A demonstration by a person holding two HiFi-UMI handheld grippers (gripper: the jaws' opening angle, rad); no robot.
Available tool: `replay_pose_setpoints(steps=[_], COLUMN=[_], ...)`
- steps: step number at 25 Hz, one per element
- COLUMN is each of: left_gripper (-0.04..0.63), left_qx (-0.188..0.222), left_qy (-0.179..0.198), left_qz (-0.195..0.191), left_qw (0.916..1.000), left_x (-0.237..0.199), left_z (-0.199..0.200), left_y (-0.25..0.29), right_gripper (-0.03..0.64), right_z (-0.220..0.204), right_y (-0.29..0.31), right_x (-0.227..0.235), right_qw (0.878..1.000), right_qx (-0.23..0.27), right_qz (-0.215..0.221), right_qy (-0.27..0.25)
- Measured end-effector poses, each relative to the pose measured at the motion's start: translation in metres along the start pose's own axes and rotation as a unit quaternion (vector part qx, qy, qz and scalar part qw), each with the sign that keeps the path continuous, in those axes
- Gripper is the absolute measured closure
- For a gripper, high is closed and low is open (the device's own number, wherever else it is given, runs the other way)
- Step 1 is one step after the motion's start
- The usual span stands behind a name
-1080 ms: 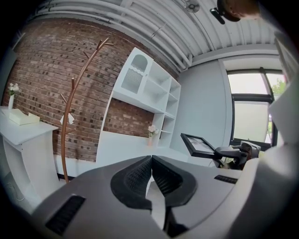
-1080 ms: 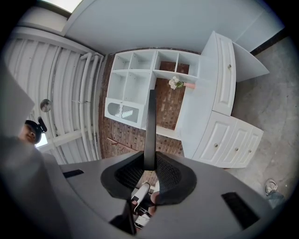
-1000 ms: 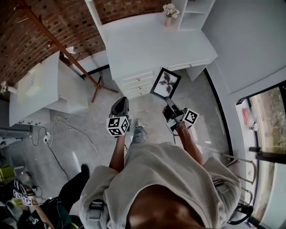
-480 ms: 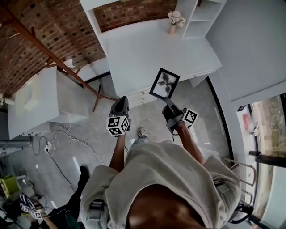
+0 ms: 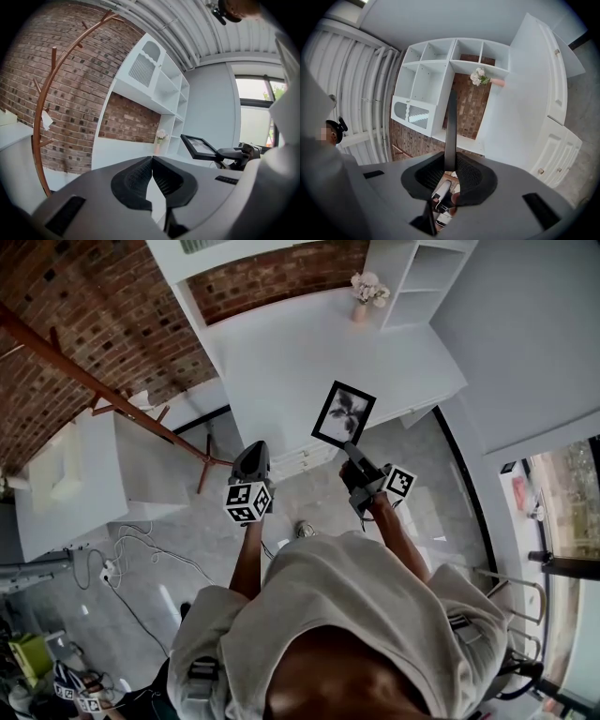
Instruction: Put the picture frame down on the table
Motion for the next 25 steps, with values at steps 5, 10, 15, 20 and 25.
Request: replay_pose_setpoints(steps=[5,10,15,20,25], left_gripper=[0.578,0.578,0.578,0.578,0.578], left_qx=[-0.007,-0.016,-0.017,-0.019,-0.017], left_qy=[0.016,0.019,0.020,0.021,0.020], left_qz=[-0.019,-0.029,-0.033,-0.030,-0.027], left_qw=[0.9997,0.9993,0.9991,0.9992,0.9993], left_x=[0.005,0.007,0.009,0.014,0.019], left_z=[-0.004,-0.010,-0.012,-0.013,-0.010], left_y=[0.011,0.016,0.019,0.027,0.047], right_gripper=[0.529,0.531,0.529,0.530,0.530], right_z=[0.000,-0.003,0.003,0.011,0.025], right_y=[0.001,-0.003,-0.008,-0.005,0.004], right_x=[0.004,0.008,0.013,0.018,0.031], right_qw=[1.000,1.000,1.000,1.000,1.000], right_qx=[0.010,0.018,0.026,0.029,0.024], right_qz=[0.001,-0.008,-0.012,-0.008,-0.008], right_qy=[-0.002,0.001,-0.004,0.002,0.005])
Point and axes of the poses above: the fingertips, and each gripper's own axes: y forward along the fingers, x to its right, z out of its top, the point moved 4 cm from there along -y, backward along the fingers, and after that the axes turned 15 degrees about z, right-handed, at the moved point
